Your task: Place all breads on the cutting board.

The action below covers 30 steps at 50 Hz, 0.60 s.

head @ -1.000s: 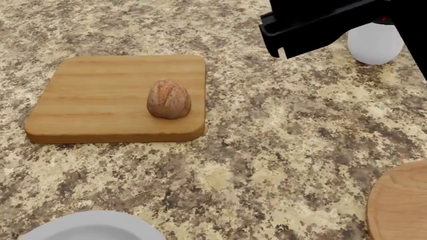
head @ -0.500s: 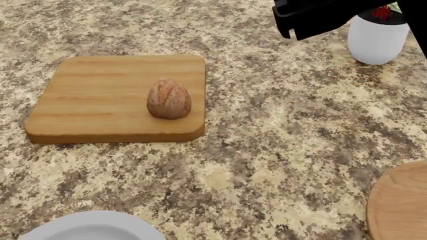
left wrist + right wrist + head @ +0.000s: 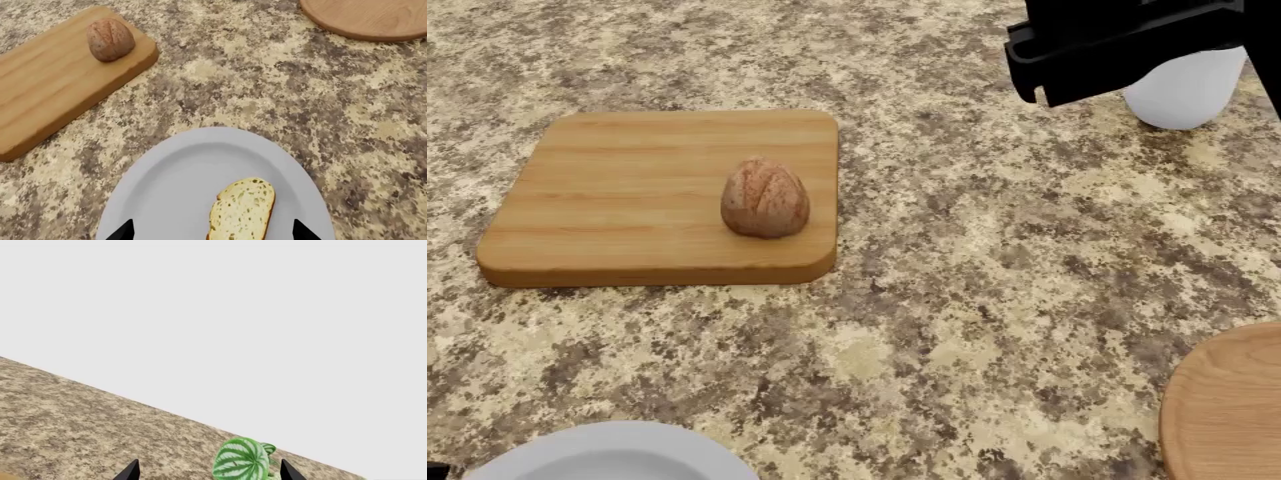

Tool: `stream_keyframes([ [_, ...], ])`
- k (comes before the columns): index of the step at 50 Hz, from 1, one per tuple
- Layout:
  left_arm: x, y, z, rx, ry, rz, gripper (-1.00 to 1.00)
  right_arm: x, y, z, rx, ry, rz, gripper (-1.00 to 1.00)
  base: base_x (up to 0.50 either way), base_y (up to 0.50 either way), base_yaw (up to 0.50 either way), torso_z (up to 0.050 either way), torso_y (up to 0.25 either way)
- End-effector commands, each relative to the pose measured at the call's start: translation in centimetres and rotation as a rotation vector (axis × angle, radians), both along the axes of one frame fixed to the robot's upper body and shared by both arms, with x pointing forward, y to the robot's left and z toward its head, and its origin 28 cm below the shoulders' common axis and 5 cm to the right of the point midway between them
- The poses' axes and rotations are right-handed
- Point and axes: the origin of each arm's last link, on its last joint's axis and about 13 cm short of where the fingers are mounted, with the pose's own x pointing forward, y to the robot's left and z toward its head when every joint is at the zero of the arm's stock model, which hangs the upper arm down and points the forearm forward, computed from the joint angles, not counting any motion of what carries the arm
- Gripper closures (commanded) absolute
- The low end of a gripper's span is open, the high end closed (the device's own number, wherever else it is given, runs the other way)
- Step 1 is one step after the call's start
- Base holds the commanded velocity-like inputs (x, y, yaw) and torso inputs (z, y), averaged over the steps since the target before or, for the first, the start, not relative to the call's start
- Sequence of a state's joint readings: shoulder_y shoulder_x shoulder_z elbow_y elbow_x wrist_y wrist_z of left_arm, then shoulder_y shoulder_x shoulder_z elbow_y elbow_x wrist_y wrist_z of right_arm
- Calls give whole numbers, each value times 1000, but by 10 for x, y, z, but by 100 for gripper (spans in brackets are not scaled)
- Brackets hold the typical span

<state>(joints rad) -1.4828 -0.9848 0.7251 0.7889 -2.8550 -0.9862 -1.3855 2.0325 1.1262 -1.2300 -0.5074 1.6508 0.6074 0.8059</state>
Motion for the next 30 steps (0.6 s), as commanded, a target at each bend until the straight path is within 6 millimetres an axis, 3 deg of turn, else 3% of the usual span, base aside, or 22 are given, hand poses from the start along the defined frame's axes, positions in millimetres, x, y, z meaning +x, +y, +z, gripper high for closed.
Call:
stream_keyframes([
  [1,8,-2,-8,-1,26,-16,-100,-1,-1,0,0,0,-4,-100,0,0,0,0,0],
  [11,11,-2,-20,-32,50,-8,-100,-8,-3,1,0,-2,-4,-100,0,0,0,0,0],
  [30,17,-5,-36,-72,98,-10,-100,1,0,-2,-2,5,-4,-100,0,0,0,0,0],
])
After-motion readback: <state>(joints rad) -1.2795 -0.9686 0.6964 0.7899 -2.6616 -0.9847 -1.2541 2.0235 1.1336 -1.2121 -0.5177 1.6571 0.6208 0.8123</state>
